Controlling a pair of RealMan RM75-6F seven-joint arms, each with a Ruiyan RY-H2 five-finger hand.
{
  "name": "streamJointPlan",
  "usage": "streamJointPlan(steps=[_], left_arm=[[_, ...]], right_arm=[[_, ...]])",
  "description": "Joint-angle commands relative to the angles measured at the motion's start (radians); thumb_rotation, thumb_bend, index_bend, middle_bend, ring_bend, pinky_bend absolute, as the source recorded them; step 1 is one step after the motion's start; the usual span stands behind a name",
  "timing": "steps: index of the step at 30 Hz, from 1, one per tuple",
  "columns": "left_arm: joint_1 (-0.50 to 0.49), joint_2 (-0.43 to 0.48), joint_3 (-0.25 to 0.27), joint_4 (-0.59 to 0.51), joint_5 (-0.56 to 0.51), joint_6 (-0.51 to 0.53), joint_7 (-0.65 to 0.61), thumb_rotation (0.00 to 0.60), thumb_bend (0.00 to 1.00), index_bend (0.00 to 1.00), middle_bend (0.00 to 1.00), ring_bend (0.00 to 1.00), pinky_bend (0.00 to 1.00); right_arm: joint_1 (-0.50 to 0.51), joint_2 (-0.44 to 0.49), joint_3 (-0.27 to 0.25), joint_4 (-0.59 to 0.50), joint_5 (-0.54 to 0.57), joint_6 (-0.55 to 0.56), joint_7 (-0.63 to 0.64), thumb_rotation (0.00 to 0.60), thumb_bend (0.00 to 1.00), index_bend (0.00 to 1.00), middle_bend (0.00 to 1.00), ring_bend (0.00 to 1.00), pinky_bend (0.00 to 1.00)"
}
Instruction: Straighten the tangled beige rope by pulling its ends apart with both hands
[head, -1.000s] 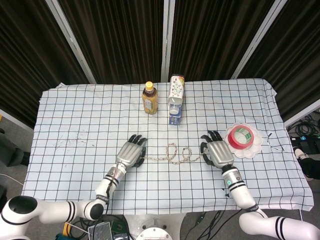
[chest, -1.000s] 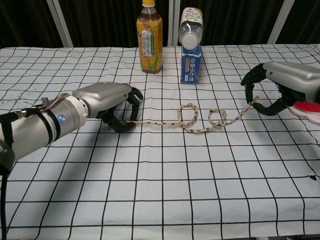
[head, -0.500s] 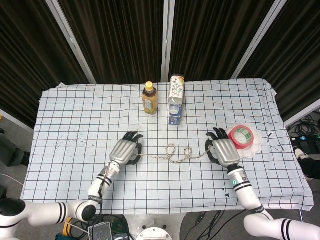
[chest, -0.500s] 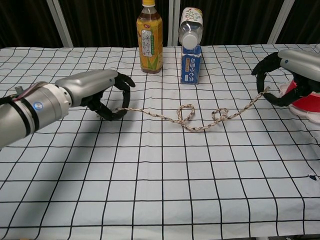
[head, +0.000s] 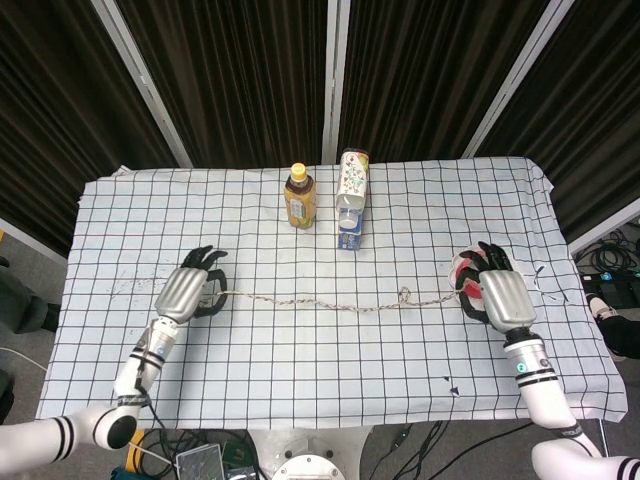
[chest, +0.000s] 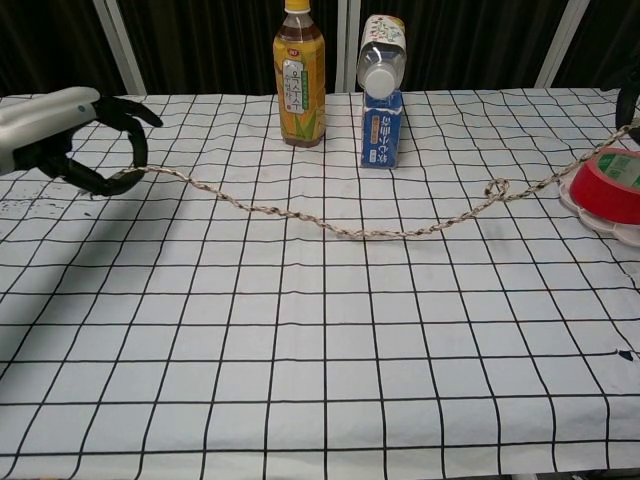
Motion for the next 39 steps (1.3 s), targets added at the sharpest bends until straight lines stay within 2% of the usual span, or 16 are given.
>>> streamJointPlan(steps=[1, 9, 19, 39], left_arm=[[0.034, 0.024, 0.023, 0.025, 0.034, 0.019, -0.044, 0.600, 0.49, 0.58, 0.12, 0.00, 0.00], [0.079, 0.024, 0.059, 0.072, 0.097, 0.044, -0.097, 0.600, 0.49, 0.58, 0.12, 0.00, 0.00], [0.104, 0.003, 0.063, 0.145, 0.104, 0.025, -0.132, 0.600, 0.49, 0.58, 0.12, 0.00, 0.00], [0.142, -0.076, 0.089, 0.297, 0.149, -0.005, -0.179, 0.600, 0.48, 0.58, 0.12, 0.00, 0.00]], right_arm=[[-0.020, 0.029, -0.008, -0.006, -0.007, -0.004, 0.034, 0.600, 0.54, 0.61, 0.19, 0.00, 0.00], [-0.055, 0.050, -0.033, 0.028, -0.017, -0.019, 0.099, 0.600, 0.54, 0.61, 0.19, 0.00, 0.00], [-0.080, 0.022, -0.050, 0.111, -0.009, -0.035, 0.123, 0.600, 0.55, 0.61, 0.19, 0.00, 0.00], [-0.095, -0.136, -0.094, 0.283, -0.086, -0.045, 0.094, 0.600, 0.55, 0.61, 0.18, 0.00, 0.00]])
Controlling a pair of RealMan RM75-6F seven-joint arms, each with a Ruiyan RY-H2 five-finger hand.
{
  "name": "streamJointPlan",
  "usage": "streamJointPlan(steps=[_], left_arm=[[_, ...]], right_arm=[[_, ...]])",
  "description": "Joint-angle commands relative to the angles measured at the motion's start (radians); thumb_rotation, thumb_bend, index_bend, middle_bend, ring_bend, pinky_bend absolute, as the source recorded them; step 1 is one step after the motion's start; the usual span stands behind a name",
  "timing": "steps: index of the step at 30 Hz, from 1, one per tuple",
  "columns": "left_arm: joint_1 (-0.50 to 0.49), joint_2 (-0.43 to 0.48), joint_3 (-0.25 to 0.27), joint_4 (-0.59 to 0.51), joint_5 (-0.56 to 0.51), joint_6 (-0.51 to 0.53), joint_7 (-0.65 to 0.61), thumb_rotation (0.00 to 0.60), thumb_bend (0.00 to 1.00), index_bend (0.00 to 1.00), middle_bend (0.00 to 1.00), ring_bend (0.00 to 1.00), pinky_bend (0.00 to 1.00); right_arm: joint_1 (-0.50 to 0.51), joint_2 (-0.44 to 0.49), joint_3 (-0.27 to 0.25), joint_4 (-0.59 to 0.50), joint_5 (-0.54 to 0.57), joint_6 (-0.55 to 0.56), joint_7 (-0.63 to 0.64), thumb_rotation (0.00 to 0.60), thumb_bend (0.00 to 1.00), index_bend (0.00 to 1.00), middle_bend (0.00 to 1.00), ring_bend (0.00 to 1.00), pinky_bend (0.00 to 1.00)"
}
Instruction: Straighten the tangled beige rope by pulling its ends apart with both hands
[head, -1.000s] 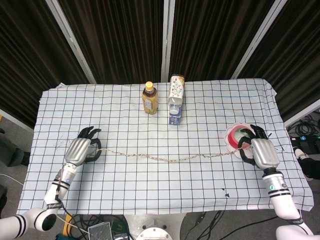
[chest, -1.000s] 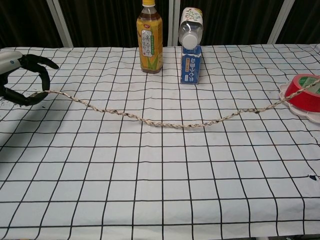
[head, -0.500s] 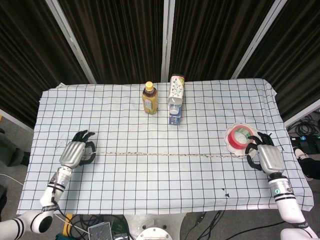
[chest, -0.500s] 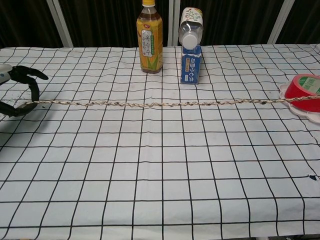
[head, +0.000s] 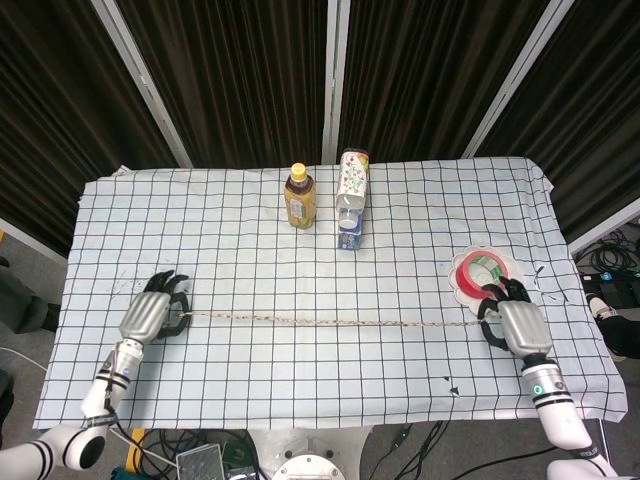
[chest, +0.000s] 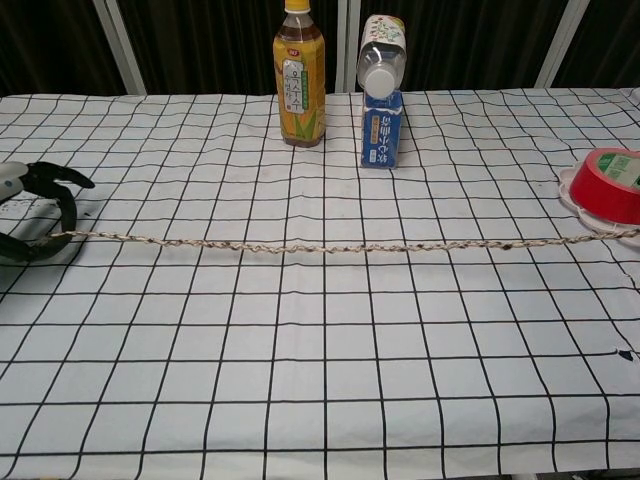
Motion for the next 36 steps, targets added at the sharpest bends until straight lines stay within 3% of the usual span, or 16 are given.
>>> streamJointPlan(steps=[1, 8, 14, 17, 23, 36], left_arm=[[0.004, -0.012, 0.002, 0.016, 0.007, -0.001, 0.004, 0.600, 0.48, 0.58, 0.12, 0.00, 0.00], [0.006, -0.027, 0.000, 0.034, 0.014, -0.007, 0.032, 0.589, 0.46, 0.49, 0.12, 0.00, 0.00], [0.007, -0.021, -0.004, 0.020, 0.014, -0.013, 0.056, 0.581, 0.38, 0.33, 0.11, 0.00, 0.00], [0.015, -0.016, -0.007, 0.002, 0.019, 0.003, 0.065, 0.582, 0.31, 0.26, 0.10, 0.00, 0.00], [0.041, 0.040, -0.015, -0.076, 0.050, 0.078, 0.063, 0.584, 0.24, 0.15, 0.07, 0.00, 0.00], [0.187, 0.310, -0.041, -0.261, 0.012, 0.273, 0.057, 0.600, 0.18, 0.17, 0.06, 0.00, 0.00]], right_arm=[[0.000, -0.030, -0.007, 0.033, -0.013, -0.004, -0.006, 0.600, 0.55, 0.59, 0.18, 0.00, 0.00], [-0.005, -0.073, -0.016, 0.081, -0.034, -0.006, -0.003, 0.600, 0.45, 0.44, 0.13, 0.00, 0.00], [-0.017, -0.086, -0.022, 0.090, -0.045, 0.001, 0.004, 0.600, 0.22, 0.29, 0.09, 0.00, 0.00], [-0.026, -0.079, -0.021, 0.075, -0.064, 0.025, 0.013, 0.600, 0.17, 0.24, 0.08, 0.00, 0.00], [-0.053, -0.020, -0.007, 0.003, -0.110, 0.114, 0.019, 0.600, 0.15, 0.15, 0.07, 0.00, 0.00], [-0.143, 0.222, -0.001, -0.185, -0.184, 0.280, 0.032, 0.600, 0.18, 0.14, 0.07, 0.00, 0.00]])
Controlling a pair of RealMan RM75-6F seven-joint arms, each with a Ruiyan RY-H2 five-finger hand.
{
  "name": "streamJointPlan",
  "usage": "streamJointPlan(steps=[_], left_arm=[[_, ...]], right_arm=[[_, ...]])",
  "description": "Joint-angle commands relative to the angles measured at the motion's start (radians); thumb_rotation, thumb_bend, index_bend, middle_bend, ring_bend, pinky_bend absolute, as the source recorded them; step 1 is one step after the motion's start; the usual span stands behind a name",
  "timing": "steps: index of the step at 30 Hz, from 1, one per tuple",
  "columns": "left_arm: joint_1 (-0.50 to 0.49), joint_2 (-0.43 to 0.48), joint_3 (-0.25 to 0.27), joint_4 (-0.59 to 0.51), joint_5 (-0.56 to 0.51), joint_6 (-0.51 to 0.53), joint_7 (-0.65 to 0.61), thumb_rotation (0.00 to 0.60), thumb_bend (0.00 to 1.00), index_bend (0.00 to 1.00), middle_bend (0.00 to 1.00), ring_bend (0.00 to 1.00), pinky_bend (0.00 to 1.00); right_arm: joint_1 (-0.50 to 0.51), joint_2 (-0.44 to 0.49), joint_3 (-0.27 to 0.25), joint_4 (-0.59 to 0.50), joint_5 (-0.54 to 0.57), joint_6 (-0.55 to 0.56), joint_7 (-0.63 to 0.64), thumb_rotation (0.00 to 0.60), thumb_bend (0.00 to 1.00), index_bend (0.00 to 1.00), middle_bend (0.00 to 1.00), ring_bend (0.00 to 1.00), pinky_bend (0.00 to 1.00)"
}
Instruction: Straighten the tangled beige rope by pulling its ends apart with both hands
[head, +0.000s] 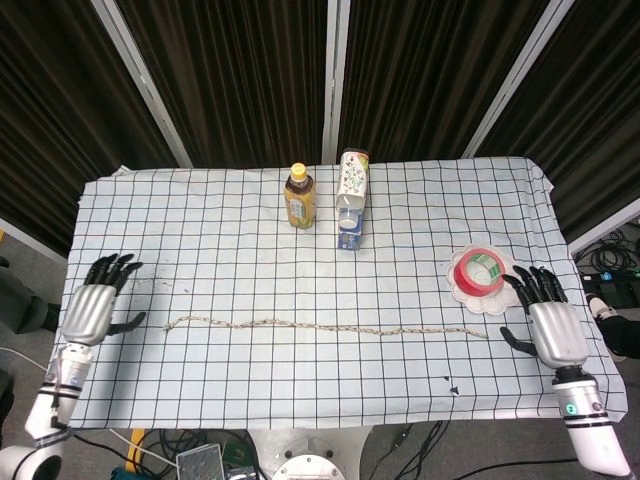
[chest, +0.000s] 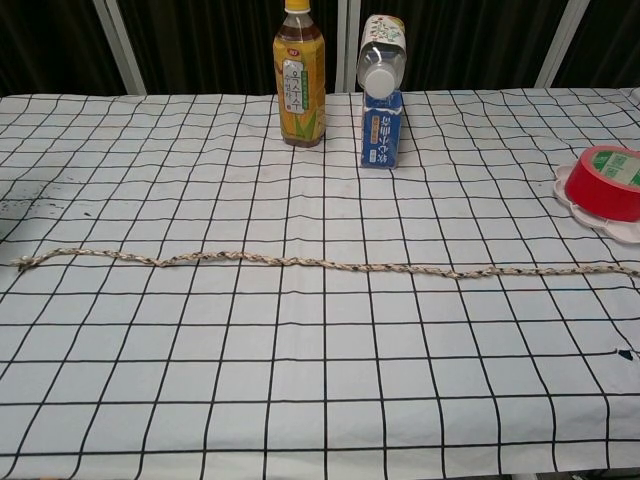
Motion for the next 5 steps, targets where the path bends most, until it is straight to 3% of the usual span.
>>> streamJointPlan(steps=[1, 5], left_arm=[[0.068, 0.062, 0.005, -0.043, -0.015, 0.072, 0.000, 0.600, 0.18, 0.17, 0.06, 0.00, 0.00], [0.147, 0.096, 0.026, -0.084, -0.014, 0.162, 0.009, 0.600, 0.18, 0.18, 0.06, 0.00, 0.00]], right_arm=[[-0.044, 0.053, -0.007, -0.045, -0.026, 0.062, 0.011, 0.600, 0.18, 0.14, 0.07, 0.00, 0.00], [-0.091, 0.088, -0.018, -0.074, -0.038, 0.116, 0.039, 0.600, 0.18, 0.14, 0.07, 0.00, 0.00]])
